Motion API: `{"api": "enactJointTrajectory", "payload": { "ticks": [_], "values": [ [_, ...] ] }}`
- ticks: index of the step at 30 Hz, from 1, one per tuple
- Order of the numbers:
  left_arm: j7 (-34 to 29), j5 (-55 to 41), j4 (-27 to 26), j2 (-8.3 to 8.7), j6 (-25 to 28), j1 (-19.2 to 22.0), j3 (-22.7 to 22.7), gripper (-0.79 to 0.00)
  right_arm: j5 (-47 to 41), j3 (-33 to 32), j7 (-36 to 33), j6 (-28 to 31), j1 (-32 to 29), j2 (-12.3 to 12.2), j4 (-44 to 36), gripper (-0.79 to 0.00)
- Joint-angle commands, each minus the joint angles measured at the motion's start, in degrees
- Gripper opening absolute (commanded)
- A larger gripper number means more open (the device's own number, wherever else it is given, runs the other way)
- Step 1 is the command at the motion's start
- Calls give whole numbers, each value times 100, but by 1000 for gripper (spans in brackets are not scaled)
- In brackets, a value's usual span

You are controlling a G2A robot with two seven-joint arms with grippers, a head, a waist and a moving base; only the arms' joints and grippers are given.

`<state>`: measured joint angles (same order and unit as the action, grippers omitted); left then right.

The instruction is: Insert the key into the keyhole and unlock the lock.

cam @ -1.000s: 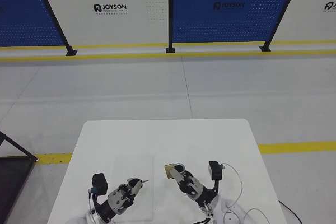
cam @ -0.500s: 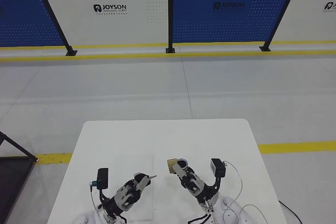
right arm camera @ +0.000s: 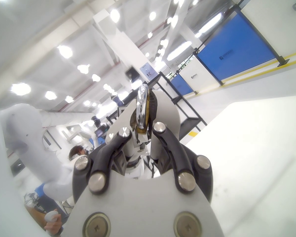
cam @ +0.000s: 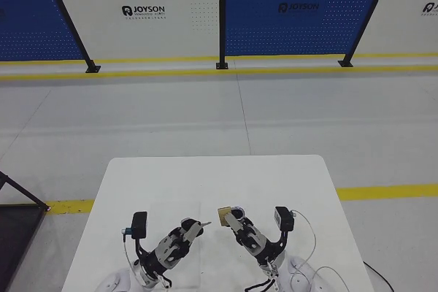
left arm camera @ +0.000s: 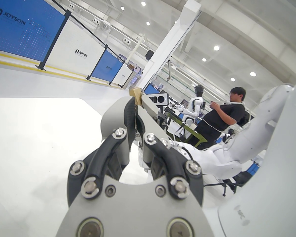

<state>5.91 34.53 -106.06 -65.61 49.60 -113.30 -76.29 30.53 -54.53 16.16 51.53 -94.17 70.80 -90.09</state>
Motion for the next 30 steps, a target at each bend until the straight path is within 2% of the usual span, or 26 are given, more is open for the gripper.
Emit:
{"api": "enactJointTrajectory", "payload": {
  "ticks": [1,30],
  "values": [
    [13,31,17,-9,-56,44,68,-785,0,0,0,0,0,0,0,-785],
    [-2,-135,106,-46,-345,391,473,-785,0,0,0,0,0,0,0,-785]
  ]
}}
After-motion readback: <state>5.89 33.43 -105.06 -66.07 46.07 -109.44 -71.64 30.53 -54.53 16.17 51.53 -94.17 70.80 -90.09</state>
